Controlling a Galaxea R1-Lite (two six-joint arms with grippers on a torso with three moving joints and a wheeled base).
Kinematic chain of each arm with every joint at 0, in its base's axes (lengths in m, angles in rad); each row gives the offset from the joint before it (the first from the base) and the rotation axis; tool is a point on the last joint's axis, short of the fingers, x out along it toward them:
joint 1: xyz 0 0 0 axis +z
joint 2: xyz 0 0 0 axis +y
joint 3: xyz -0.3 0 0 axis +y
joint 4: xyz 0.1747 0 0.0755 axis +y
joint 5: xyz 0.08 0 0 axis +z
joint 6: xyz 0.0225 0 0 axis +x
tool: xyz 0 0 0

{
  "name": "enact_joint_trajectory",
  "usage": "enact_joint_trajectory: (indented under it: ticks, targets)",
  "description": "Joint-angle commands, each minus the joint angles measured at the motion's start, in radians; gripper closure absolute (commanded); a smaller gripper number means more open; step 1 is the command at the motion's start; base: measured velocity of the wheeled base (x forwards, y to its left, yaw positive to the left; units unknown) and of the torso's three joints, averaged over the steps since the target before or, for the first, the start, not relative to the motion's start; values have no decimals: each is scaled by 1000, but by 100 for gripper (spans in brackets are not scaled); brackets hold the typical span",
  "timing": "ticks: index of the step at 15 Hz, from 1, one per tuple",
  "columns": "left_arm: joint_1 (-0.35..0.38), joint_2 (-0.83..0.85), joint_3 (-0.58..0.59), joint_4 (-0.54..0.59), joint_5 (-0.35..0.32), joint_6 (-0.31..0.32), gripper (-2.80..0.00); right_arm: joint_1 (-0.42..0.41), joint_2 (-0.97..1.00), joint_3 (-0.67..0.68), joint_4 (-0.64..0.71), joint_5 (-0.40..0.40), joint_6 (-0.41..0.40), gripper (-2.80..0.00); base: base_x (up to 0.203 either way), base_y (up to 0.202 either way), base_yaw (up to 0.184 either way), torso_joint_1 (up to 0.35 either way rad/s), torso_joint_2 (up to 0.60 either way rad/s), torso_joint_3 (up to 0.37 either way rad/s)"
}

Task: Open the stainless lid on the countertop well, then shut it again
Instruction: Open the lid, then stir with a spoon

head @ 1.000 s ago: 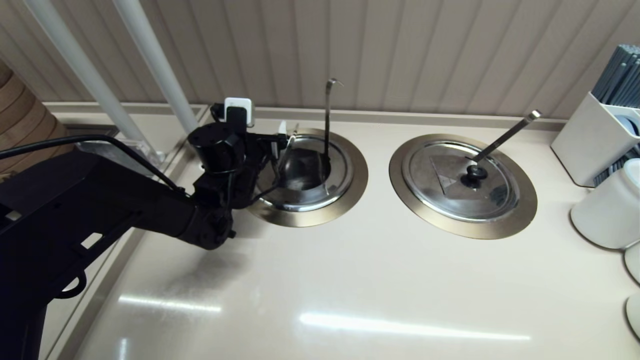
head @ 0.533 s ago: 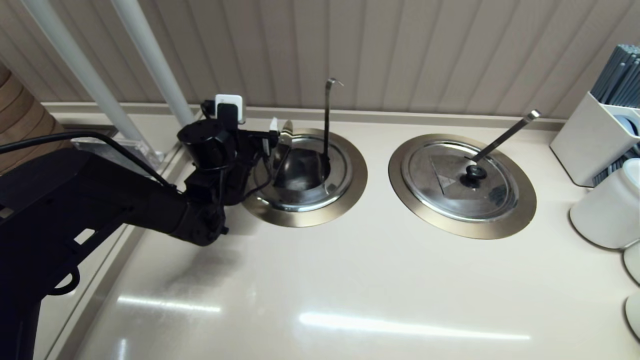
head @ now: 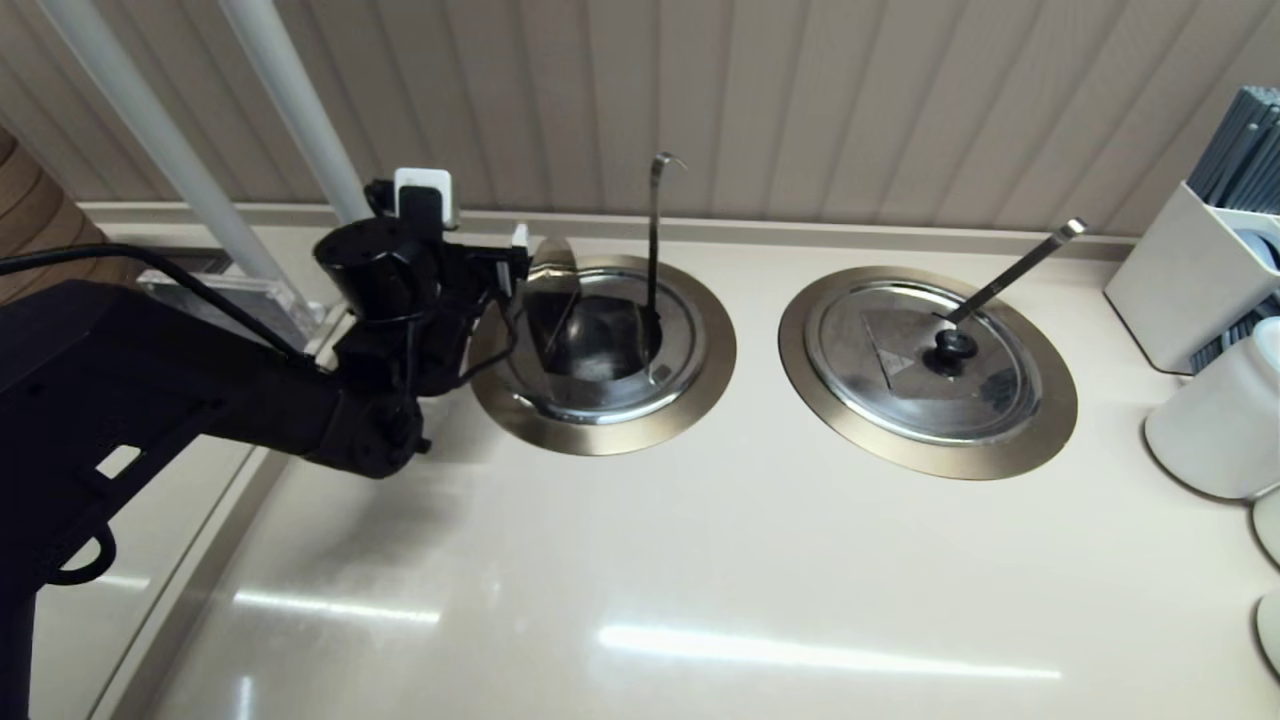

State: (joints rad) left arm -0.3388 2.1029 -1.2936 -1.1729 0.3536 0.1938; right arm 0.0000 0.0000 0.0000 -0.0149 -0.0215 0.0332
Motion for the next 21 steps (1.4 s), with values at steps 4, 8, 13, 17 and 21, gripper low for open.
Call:
enact_joint_trajectory:
  ticks: [4, 8, 13, 17, 21]
  targets:
    - [18, -65, -1, -13, 1, -1, -280, 0, 2, 5, 0, 0, 1, 0, 0, 0, 0, 0, 0, 0]
    - [-51, -89, 3, -11, 2, -35, -280, 0, 1, 5, 0, 0, 1, 0, 0, 0, 0, 0, 0, 0]
    - [-257, -153, 39, 165, 0, -265, -280, 0, 2, 5, 0, 0, 1, 0, 0, 0, 0, 0, 0, 0]
    - [-288, -110, 72, 182, -18, -277, -280, 0, 2, 5, 0, 1, 1, 0, 0, 0, 0, 0, 0, 0]
    - [-263, -77, 70, 238, -15, -263, -280, 0, 2, 5, 0, 0, 1, 0, 0, 0, 0, 0, 0, 0]
